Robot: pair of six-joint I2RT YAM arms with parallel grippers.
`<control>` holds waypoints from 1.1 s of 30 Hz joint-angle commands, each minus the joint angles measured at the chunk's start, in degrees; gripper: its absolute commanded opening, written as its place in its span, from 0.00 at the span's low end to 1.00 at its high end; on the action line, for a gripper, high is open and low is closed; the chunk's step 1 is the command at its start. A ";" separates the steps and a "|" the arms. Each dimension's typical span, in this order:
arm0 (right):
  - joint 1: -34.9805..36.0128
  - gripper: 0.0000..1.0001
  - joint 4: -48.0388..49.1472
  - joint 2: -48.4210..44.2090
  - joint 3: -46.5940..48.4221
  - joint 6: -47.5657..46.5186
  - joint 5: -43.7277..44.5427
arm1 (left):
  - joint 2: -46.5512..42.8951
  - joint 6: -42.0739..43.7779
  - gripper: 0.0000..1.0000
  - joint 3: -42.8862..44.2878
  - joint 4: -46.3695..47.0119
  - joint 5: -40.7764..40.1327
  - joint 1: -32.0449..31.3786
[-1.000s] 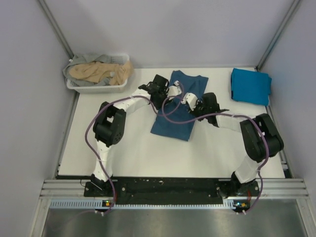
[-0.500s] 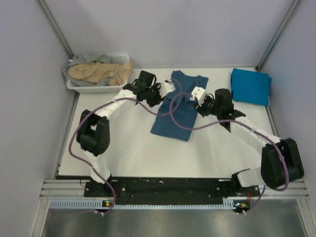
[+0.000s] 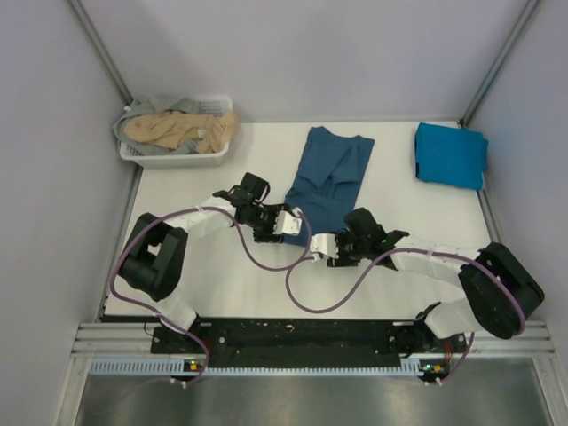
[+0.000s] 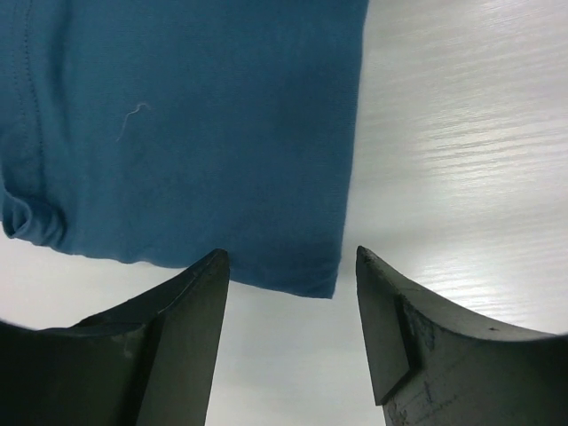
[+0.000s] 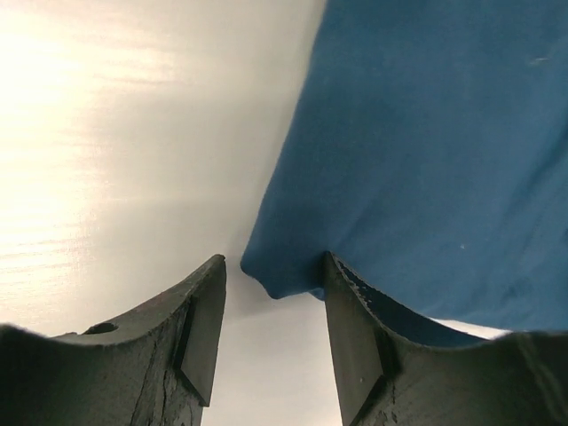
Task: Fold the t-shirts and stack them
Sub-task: Grab one side of the 2/3 rectangular tshirt with both arms, then fold the long partially folded tshirt into a neat square
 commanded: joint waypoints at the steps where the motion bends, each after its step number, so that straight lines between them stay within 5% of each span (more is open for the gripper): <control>1: 2.12 0.47 1.09 3.12 1.56 -1.97 4.12 | 0.83 3.74 0.64 0.15 4.80 1.26 -0.45; 10: 2.74 0.40 3.55 5.23 0.33 0.05 7.81 | 4.69 7.08 0.61 0.58 1.72 -5.24 -1.59; 14: 2.74 0.12 3.38 6.11 0.68 0.93 8.17 | 5.66 6.81 0.58 0.50 1.72 -7.44 -2.20; 16: 2.74 0.00 2.68 5.94 1.03 1.20 8.60 | 6.01 6.64 0.47 0.24 1.72 -8.06 -2.38; 20: 2.66 0.00 -0.13 2.35 1.91 2.60 8.35 | 4.18 3.23 0.00 0.14 1.02 -9.11 -2.47; 27: 5.28 0.00 -14.26 -8.81 4.98 5.07 4.83 | -11.01 -4.17 0.00 -1.26 -9.25 -7.54 -2.47; 33: 11.08 0.00 -27.63 -20.59 8.41 8.40 1.14 | -19.90 -9.44 0.00 1.81 -28.31 -3.05 -2.47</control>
